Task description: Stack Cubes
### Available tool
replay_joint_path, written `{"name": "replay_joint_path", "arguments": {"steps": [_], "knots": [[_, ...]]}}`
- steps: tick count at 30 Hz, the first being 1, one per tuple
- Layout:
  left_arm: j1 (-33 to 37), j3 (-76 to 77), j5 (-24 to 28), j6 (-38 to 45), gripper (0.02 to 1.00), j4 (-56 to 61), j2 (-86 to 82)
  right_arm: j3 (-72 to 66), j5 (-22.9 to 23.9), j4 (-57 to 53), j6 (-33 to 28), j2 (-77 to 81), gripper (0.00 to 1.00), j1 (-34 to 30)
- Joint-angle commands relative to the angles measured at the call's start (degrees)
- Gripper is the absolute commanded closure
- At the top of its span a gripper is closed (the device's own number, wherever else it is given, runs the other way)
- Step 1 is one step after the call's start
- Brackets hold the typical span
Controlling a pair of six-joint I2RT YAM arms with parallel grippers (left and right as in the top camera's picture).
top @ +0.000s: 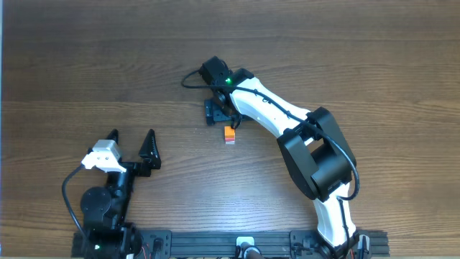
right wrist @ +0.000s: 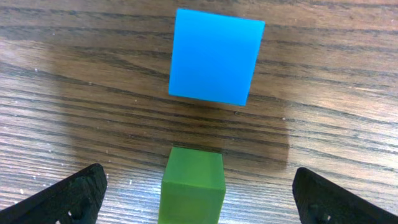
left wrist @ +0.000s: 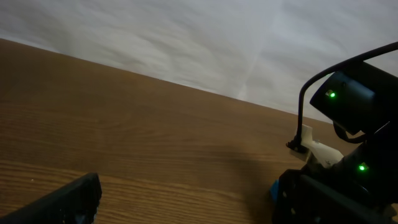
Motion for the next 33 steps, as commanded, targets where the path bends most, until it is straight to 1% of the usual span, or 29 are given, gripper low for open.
{"name": "replay_joint_path", "arguments": {"steps": [1,7,14,19,22,26,29,33], "knots": [[-0.22,-0.31,0.37,0.79,0.020,-0.20,-0.42,0.94,0.52,0.15,1.33,1.18,0.042,0.00],[-0.22,-0.31,0.37,0.79,0.018,-0.20,-0.42,0.94,0.52,0.11,1.90,1.60,0.099,0.00],[-0.22,-0.31,0.37,0.79,0.018,-0.20,-0.42,0.92,0.52,0.07,1.90,1.92,0.200,0.00],[-0.22,-0.31,0.37,0.76,0.018,-0.20,-0.42,0.90,0.57,0.07,1.90,1.95,0.237,0.00],[-0.22,-0.31,0.37,0.79,0.018,-0.20,-0.42,0.90,0.72,0.09,1.90,1.95,0.281,0.00],[-0.22,-0.31,0.35,0.79,0.018,-0.20,-0.42,0.90,0.72,0.07,1.90,1.95,0.349,0.00],[-0.22,-0.31,0.37,0.79,0.020,-0.20,-0.42,0.90,0.72,0.02,1.88,1.95,0.432,0.00],[-0.22,-0.31,0.37,0.76,0.018,-0.20,-0.42,0.90,0.74,-0.04,1.90,1.95,0.511,0.00]]}}
